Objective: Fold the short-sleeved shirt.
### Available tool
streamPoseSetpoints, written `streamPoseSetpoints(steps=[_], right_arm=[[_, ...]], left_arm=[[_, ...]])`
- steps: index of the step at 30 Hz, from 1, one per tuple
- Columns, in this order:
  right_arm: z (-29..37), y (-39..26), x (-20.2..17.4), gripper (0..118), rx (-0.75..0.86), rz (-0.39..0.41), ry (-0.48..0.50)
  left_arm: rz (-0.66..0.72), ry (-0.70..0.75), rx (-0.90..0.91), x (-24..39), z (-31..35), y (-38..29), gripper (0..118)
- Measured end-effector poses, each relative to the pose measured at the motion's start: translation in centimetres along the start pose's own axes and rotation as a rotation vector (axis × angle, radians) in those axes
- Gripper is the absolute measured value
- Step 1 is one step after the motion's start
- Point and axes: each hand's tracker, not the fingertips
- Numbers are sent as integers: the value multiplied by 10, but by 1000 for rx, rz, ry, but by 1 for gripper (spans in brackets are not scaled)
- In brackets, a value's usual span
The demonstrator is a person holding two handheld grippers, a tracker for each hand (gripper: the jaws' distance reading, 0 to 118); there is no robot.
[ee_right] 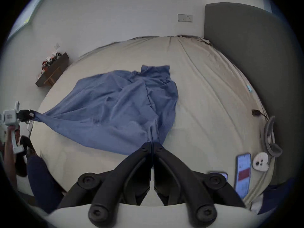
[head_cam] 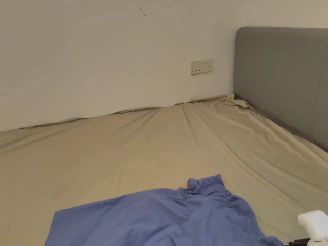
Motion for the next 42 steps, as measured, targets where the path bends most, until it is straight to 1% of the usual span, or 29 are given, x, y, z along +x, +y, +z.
streamPoseSetpoints(steps=[2,5,9,12,13,14,15,16,17,19,20,21,22,23,24,25,26,27,30,31,33,34,36,37,38,39,40,41,42], right_arm=[[11,-19,0,4,-57,69,-20],[20,-49,-2,4,-166,132,-9],[15,-80,-16,4,-299,337,-109],[-1,-95,-15,3,-379,404,-160],[-3,-98,-15,3,-332,397,-212],[-4,-98,-13,3,-311,361,-210],[-7,-97,-11,3,-360,323,-124],[-11,-95,-9,3,-371,287,-84],[-14,-94,-11,3,-354,281,-100],[-22,-94,-18,3,-374,305,-121],[-23,-92,-19,3,-369,306,-122],[-23,-89,-19,3,-362,297,-121],[-19,-86,-19,3,-319,276,-131],[-9,-81,-19,4,-245,258,-130],[3,-75,-18,16,-161,221,-134],[16,-67,-19,60,-86,164,-134],[33,-61,-19,101,37,104,-112],[48,-57,-20,118,148,43,-68],[92,-52,-29,118,403,-125,27],[99,-52,-34,118,448,-166,47],[88,-61,-47,118,454,-225,51],[84,-65,-52,118,430,-228,59],[71,-69,-60,118,347,-185,62],[64,-72,-65,118,280,-143,48],[58,-76,-71,111,242,-109,16],[55,-82,-78,78,268,-75,-20],[53,-84,-87,2,267,-29,-62],[47,-90,-93,2,254,3,-86],[44,-92,-94,2,225,1,-41]], left_arm=[[-16,-12,-42,12,23,-16,3],[-30,-14,-111,10,37,-38,3],[-39,-18,-247,10,31,-56,3],[-96,33,-319,9,27,-54,3],[-106,38,-326,11,26,-52,3],[-115,47,-333,12,25,-51,3],[-130,66,-345,15,21,-48,3],[-164,89,-373,19,15,-44,3],[-188,109,-397,19,8,-40,3],[-253,164,-446,25,-7,-35,3],[-272,201,-450,28,-11,-35,10],[-278,220,-469,25,-19,-35,36],[-268,256,-499,27,-18,-33,97],[-272,259,-481,29,-15,-32,118],[-279,250,-398,31,-5,-30,118],[-278,216,-286,34,11,-28,118],[-261,177,-88,40,24,-27,118],[-231,171,50,47,38,-29,118],[-141,167,243,68,69,-43,118],[-113,164,275,75,73,-51,118],[-119,143,270,81,69,-65,118],[-105,154,241,87,67,-75,118],[-38,218,129,95,64,-97,118],[0,198,62,95,59,-107,117],[42,130,56,89,51,-120,96],[97,52,67,85,42,-131,40],[142,28,25,82,36,-137,0],[158,53,-7,75,37,-140,0],[130,68,0,69,36,-138,0]])
